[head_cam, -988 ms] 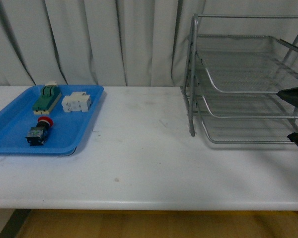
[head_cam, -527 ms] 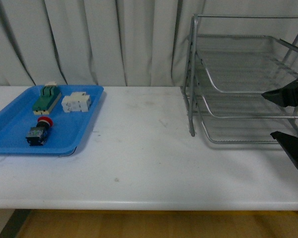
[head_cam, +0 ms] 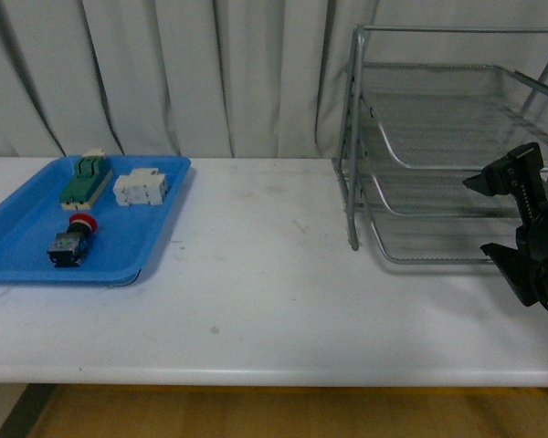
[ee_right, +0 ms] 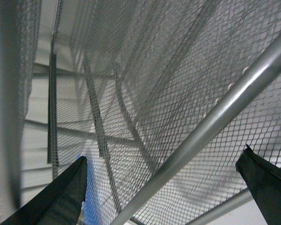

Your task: Place button on rack with both arms

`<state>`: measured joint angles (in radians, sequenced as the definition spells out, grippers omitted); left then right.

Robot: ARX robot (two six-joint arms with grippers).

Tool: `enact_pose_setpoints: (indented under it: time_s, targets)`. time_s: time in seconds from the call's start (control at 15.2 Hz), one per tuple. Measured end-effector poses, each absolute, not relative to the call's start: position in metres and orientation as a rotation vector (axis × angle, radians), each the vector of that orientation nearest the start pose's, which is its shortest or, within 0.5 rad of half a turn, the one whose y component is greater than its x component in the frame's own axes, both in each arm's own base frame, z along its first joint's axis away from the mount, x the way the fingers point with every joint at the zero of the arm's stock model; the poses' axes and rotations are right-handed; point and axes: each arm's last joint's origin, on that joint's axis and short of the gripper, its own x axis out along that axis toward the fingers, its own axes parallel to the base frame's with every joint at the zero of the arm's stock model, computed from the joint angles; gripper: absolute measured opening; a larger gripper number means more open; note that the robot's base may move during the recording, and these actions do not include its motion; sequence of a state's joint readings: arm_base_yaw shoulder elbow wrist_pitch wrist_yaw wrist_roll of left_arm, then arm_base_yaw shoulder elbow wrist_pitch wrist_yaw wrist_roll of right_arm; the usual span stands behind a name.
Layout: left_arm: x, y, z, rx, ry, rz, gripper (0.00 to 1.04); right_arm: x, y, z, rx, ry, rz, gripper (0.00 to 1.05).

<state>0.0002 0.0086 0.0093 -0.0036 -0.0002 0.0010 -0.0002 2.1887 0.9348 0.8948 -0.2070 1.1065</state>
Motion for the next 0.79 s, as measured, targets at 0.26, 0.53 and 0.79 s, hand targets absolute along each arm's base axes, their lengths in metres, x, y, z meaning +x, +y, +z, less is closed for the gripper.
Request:
enact_pose_setpoints:
  time_s: [0.26, 0.53, 0.79]
  targets:
    - [0.098, 0.0, 0.166, 0.001, 0.003, 0.0, 0.98, 0.422, 0.004, 0.059, 1.119, 0.411, -0.076, 0.79]
    - [0.098, 0.0, 0.166, 0.001, 0.003, 0.0, 0.98, 0.413, -0.001, 0.051, 1.147, 0.344, -0.072, 0.34]
    - [0.098, 0.0, 0.166, 0.001, 0.003, 0.0, 0.98, 0.352, -0.008, 0.056, 1.301, 0.328, -0.08, 0.05]
